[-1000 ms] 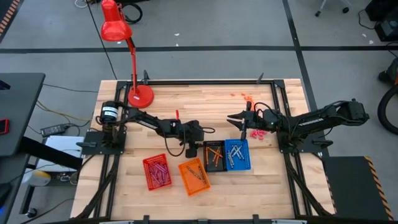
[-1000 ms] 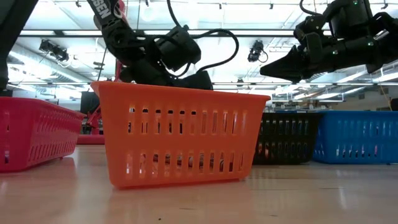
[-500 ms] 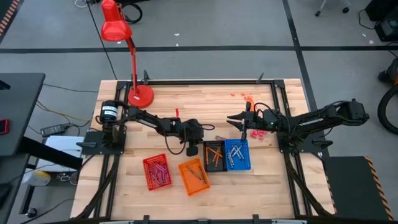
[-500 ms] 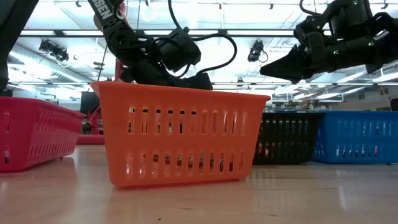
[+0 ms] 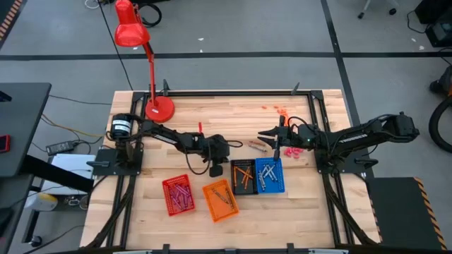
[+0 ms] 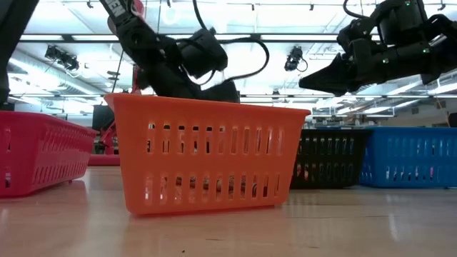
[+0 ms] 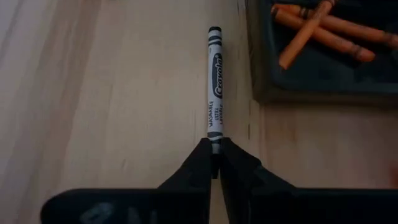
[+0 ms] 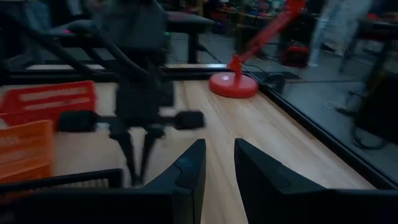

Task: Sort crayons
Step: Put the black crayon into the blue bin

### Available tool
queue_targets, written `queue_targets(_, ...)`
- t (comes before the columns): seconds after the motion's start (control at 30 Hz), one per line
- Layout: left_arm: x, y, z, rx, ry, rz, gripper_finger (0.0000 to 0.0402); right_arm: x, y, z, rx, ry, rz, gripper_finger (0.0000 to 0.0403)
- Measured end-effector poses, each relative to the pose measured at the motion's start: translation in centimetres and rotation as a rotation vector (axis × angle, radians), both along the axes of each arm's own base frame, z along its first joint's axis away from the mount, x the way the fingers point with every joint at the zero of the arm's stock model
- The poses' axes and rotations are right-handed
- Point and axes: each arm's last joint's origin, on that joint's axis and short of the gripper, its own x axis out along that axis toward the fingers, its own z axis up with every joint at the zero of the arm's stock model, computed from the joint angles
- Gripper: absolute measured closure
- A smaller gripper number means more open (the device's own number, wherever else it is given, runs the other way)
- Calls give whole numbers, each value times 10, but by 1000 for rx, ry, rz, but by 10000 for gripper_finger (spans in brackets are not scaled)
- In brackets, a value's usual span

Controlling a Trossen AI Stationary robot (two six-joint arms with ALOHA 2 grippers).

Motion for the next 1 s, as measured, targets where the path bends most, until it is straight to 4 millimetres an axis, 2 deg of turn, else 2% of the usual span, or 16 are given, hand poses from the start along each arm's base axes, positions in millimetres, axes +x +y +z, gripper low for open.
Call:
queue_targets(0.13,-8,3,28,4,-32,8,382,-3,-8,-5,50,46,-187,314)
queue_targets(0.2,-13,6,41,16,-46,26,383,-2,-18,-9,84,143,-257,314)
queue_targets(0.33,-24,8,68,61,-79,57,389,3,-36,-6,227,328,-312,314)
queue_targets(0.47,-38,6,94,74,-121,66,390,9,-53,3,300,407,-374,314)
queue_targets(0.6,-56,0,117,72,-126,60,390,10,-71,0,361,516,-393,314)
queue_targets(0.83,-76,-10,132,148,-87,84,390,16,-102,-27,484,634,-370,314)
queue_targets(1.0,-74,6,123,258,-36,223,389,25,-117,-41,502,685,-393,314)
